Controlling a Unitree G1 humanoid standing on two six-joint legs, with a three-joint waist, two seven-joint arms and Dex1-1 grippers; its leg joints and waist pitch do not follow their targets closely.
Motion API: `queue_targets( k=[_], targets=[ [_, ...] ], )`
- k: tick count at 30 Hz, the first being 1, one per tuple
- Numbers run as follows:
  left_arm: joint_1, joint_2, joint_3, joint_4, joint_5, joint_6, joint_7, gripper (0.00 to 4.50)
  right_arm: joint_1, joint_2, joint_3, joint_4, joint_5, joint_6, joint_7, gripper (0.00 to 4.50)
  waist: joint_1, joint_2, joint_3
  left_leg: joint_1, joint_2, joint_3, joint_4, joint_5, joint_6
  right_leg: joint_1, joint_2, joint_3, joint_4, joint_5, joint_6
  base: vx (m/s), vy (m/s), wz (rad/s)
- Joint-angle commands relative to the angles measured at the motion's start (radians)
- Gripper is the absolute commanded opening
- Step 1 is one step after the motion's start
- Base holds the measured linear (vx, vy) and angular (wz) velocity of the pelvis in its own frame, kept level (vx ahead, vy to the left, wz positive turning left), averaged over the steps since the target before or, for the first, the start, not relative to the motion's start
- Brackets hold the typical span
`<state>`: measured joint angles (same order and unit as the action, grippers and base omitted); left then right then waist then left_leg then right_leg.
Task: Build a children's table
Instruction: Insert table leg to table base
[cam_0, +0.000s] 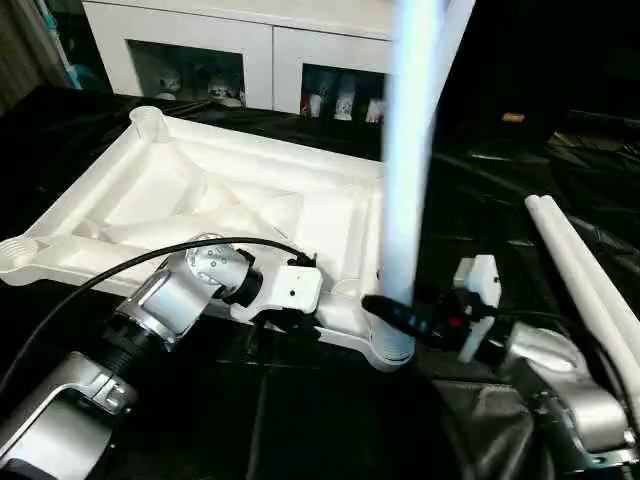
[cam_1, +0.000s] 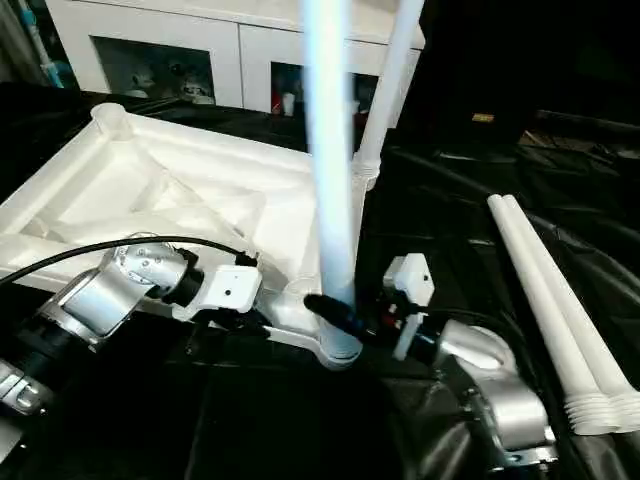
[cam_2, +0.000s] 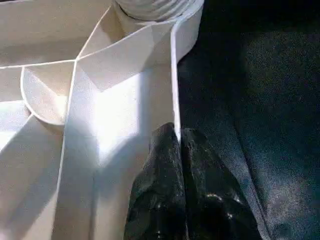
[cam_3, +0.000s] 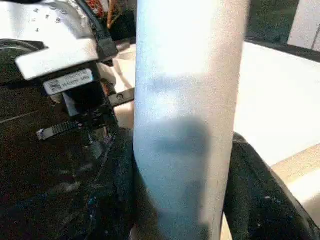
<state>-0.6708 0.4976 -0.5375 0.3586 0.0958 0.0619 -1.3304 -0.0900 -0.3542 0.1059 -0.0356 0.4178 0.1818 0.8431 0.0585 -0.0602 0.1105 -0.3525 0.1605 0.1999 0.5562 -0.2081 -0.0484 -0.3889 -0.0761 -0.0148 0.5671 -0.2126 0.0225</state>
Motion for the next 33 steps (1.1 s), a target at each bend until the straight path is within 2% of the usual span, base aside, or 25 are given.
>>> queue_targets(
  k=[1, 3, 7, 10, 11, 13, 14, 15, 16, 17, 18, 19, 20, 21, 22, 23, 24, 25, 26, 27, 28, 31, 32, 33],
  targets=[
    [-0.010, 0.005, 0.019, 0.015, 0.031, 0.010, 0.043, 0.00, 0.068, -0.027, 0.009, 0.133, -0.092, 0.055, -0.045, 1.83, -0.006, 0.018, -0.013, 0.022, 0.085, -0.047, -0.103, -0.446, -0.049, -0.013, -0.078, 0.046, -0.083, -0.437, -0.168, 0.000, 0.000, 0.00],
    [-0.009, 0.004, 0.023, 0.021, 0.032, 0.013, 0.051, 0.00, 0.084, -0.019, 0.008, 0.108, -0.070, 0.060, -0.036, 1.83, -0.005, 0.018, -0.013, 0.025, 0.086, -0.045, -0.102, -0.438, -0.045, -0.013, -0.078, 0.047, -0.083, -0.419, -0.173, 0.000, 0.000, 0.00],
    [-0.015, 0.008, 0.024, 0.045, 0.043, 0.002, 0.067, 0.00, 0.112, -0.014, 0.000, 0.066, -0.030, 0.056, -0.033, 1.83, -0.002, 0.018, -0.013, 0.018, 0.086, -0.041, -0.103, -0.394, -0.036, -0.005, -0.079, 0.049, -0.079, -0.354, -0.182, 0.000, 0.000, 0.00],
    [-0.018, 0.006, 0.029, 0.050, 0.044, 0.001, 0.074, 0.00, 0.113, -0.003, -0.030, 0.048, 0.003, 0.062, -0.043, 1.83, -0.002, 0.018, -0.014, 0.017, 0.086, -0.040, -0.102, -0.377, -0.030, -0.003, -0.081, 0.049, -0.078, -0.351, -0.188, 0.000, 0.000, 0.00],
    [-0.021, 0.002, 0.041, 0.052, 0.040, -0.006, 0.090, 0.00, 0.104, 0.004, -0.059, 0.024, 0.039, 0.076, -0.052, 1.83, -0.003, 0.019, -0.017, 0.015, 0.086, -0.041, -0.102, -0.368, -0.028, 0.001, -0.082, 0.048, -0.077, -0.349, -0.191, 0.000, 0.000, 0.00],
    [-0.021, -0.005, 0.062, 0.049, 0.030, -0.018, 0.119, 0.00, 0.097, 0.004, -0.079, -0.012, 0.074, 0.092, -0.053, 1.83, -0.003, 0.019, -0.018, 0.014, 0.087, -0.041, -0.101, -0.354, -0.028, 0.002, -0.080, 0.047, -0.074, -0.328, -0.197, 0.000, 0.000, 0.00],
    [-0.021, -0.007, 0.070, 0.047, 0.028, -0.025, 0.130, 0.00, 0.095, 0.004, -0.084, -0.024, 0.083, 0.095, -0.053, 1.83, -0.003, 0.017, -0.030, 0.012, 0.086, -0.038, -0.094, -0.285, -0.013, 0.012, -0.079, 0.045, -0.063, -0.244, -0.211, 0.000, 0.000, 0.00],
    [-0.021, -0.012, 0.081, 0.046, 0.022, -0.036, 0.146, 0.00, 0.095, 0.003, -0.088, -0.038, 0.094, 0.101, -0.050, 1.83, -0.003, 0.017, -0.030, 0.012, 0.086, -0.038, -0.094, -0.285, -0.013, 0.012, -0.079, 0.045, -0.063, -0.244, -0.211, 0.000, 0.000, 0.00],
    [-0.019, -0.026, 0.119, 0.026, -0.027, 0.000, 0.144, 0.00, 0.095, 0.001, -0.097, -0.075, 0.124, 0.120, -0.042, 1.83, 0.000, 0.020, -0.036, 0.010, 0.083, -0.028, -0.084, -0.183, 0.023, 0.015, -0.076, 0.042, -0.053, -0.127, -0.238, 0.000, 0.000, 0.00],
    [-0.015, -0.029, 0.143, -0.001, -0.066, 0.030, 0.125, 0.28, 0.093, -0.001, -0.103, -0.101, 0.147, 0.136, -0.039, 1.83, 0.001, 0.019, -0.039, 0.008, 0.080, -0.023, -0.077, -0.153, 0.040, 0.017, -0.076, 0.043, -0.045, -0.074, -0.262, 0.000, 0.000, 0.00],
    [-0.011, -0.030, 0.161, -0.025, -0.099, 0.055, 0.109, 0.45, 0.093, -0.004, -0.106, -0.122, 0.165, 0.148, -0.039, 1.83, 0.000, 0.018, -0.044, 0.002, 0.077, -0.024, -0.072, -0.123, 0.049, 0.021, -0.074, 0.042, -0.038, -0.030, -0.270, 0.000, 0.000, 0.00],
    [-0.011, -0.030, 0.161, -0.025, -0.099, 0.055, 0.109, 0.57, 0.093, -0.004, -0.106, -0.122, 0.165, 0.148, -0.039, 1.83, 0.001, 0.018, -0.056, -0.001, 0.072, -0.021, -0.059, -0.037, 0.076, 0.027, -0.070, 0.040, -0.019, 0.112, -0.287, 0.000, 0.000, 0.00],
    [-0.009, -0.030, 0.171, -0.037, -0.118, 0.067, 0.099, 0.57, 0.092, -0.006, -0.108, -0.133, 0.175, 0.154, -0.039, 1.83, -0.002, 0.013, -0.062, -0.008, 0.067, -0.019, -0.050, 0.043, 0.112, 0.032, -0.065, 0.037, -0.002, 0.248, -0.310, 0.000, 0.000, 0.00],
    [0.003, -0.027, 0.216, -0.101, -0.206, 0.157, 0.061, 0.70, 0.087, -0.018, -0.103, -0.162, 0.190, 0.170, -0.032, 1.83, -0.002, 0.008, -0.068, -0.010, 0.066, -0.017, -0.043, 0.088, 0.138, 0.034, -0.064, 0.036, 0.006, 0.335, -0.333, 0.000, 0.000, 0.00],
    [0.011, -0.023, 0.254, -0.153, -0.280, 0.231, 0.032, 0.70, 0.081, -0.029, -0.096, -0.182, 0.197, 0.184, -0.024, 1.83, -0.003, 0.006, -0.070, -0.012, 0.064, -0.016, -0.040, 0.105, 0.137, 0.037, -0.064, 0.037, 0.014, 0.377, -0.345, 0.000, 0.000, 0.00],
    [0.013, -0.024, 0.284, -0.183, -0.335, 0.282, 0.019, 0.93, 0.076, -0.036, -0.092, -0.193, 0.198, 0.190, -0.019, 1.83, -0.001, 0.004, -0.066, -0.017, 0.061, -0.012, -0.035, 0.104, 0.150, 0.033, -0.063, 0.037, 0.015, 0.407, -0.360, 0.000, 0.000, 0.00],
    [0.013, -0.024, 0.286, -0.185, -0.340, 0.286, 0.019, 0.93, 0.075, -0.036, -0.092, -0.194, 0.198, 0.191, -0.019, 1.83, -0.002, 0.006, -0.062, -0.018, 0.061, -0.012, -0.037, 0.084, 0.156, 0.031, -0.064, 0.036, 0.012, 0.386, -0.362, 0.000, 0.000, 0.00],
    [0.006, -0.033, 0.332, -0.210, -0.419, 0.341, 0.023, 0.98, 0.064, -0.044, -0.088, -0.207, 0.199, 0.206, -0.016, 1.83, -0.002, 0.008, -0.059, -0.015, 0.064, -0.011, -0.038, 0.038, 0.153, 0.031, -0.065, 0.035, 0.007, 0.300, -0.356, 0.000, 0.000, 0.00],
    [0.004, -0.036, 0.338, -0.211, -0.428, 0.347, 0.026, 1.05, 0.063, -0.045, -0.087, -0.208, 0.198, 0.207, -0.016, 1.83, 0.000, 0.005, -0.059, -0.013, 0.068, -0.012, -0.040, 0.010, 0.142, 0.030, -0.064, 0.034, 0.003, 0.213, -0.350, 0.000, 0.000, 0.00],
    [-0.004, -0.051, 0.364, -0.214, -0.456, 0.367, 0.042, 1.05, 0.057, -0.048, -0.086, -0.212, 0.194, 0.212, -0.016, 1.83, 0.000, 0.004, -0.058, -0.012, 0.069, -0.011, -0.041, -0.004, 0.135, 0.029, -0.061, 0.034, -0.001, 0.169, -0.345, 0.000, 0.000, 0.00],
    [-0.015, -0.073, 0.396, -0.218, -0.490, 0.395, 0.064, 1.18, 0.050, -0.052, -0.082, -0.218, 0.193, 0.219, -0.017, 1.83, 0.003, 0.005, -0.056, -0.009, 0.070, -0.011, -0.041, -0.031, 0.118, 0.027, -0.062, 0.034, -0.005, 0.094, -0.338, 0.000, 0.000, 0.00],
    [-0.054, -0.158, 0.479, -0.236, -0.599, 0.525, 0.162, 1.41, 0.022, -0.054, -0.066, -0.211, 0.174, 0.223, -0.033, 1.83, 0.006, 0.002, -0.061, -0.004, 0.072, -0.011, -0.039, -0.058, 0.086, 0.023, -0.061, 0.034, -0.008, 0.012, -0.333, 0.000, 0.000, 0.00],
    [-0.061, -0.191, 0.499, -0.248, -0.640, 0.563, 0.192, 1.63, 0.011, -0.054, -0.058, -0.202, 0.156, 0.217, -0.042, 1.83, 0.007, -0.001, -0.060, -0.008, 0.071, -0.012, -0.038, -0.070, 0.080, 0.023, -0.063, 0.035, -0.010, -0.015, -0.325, 0.000, 0.000, 0.00],
    [-0.063, -0.208, 0.507, -0.257, -0.672, 0.590, 0.200, 1.63, 0.004, -0.052, -0.055, -0.195, 0.149, 0.212, -0.043, 1.83, 0.008, 0.000, -0.063, -0.009, 0.071, -0.013, -0.037, -0.073, 0.076, 0.026, -0.065, 0.035, -0.009, -0.029, -0.321, 0.000, 0.000, 0.00]
  ],
)
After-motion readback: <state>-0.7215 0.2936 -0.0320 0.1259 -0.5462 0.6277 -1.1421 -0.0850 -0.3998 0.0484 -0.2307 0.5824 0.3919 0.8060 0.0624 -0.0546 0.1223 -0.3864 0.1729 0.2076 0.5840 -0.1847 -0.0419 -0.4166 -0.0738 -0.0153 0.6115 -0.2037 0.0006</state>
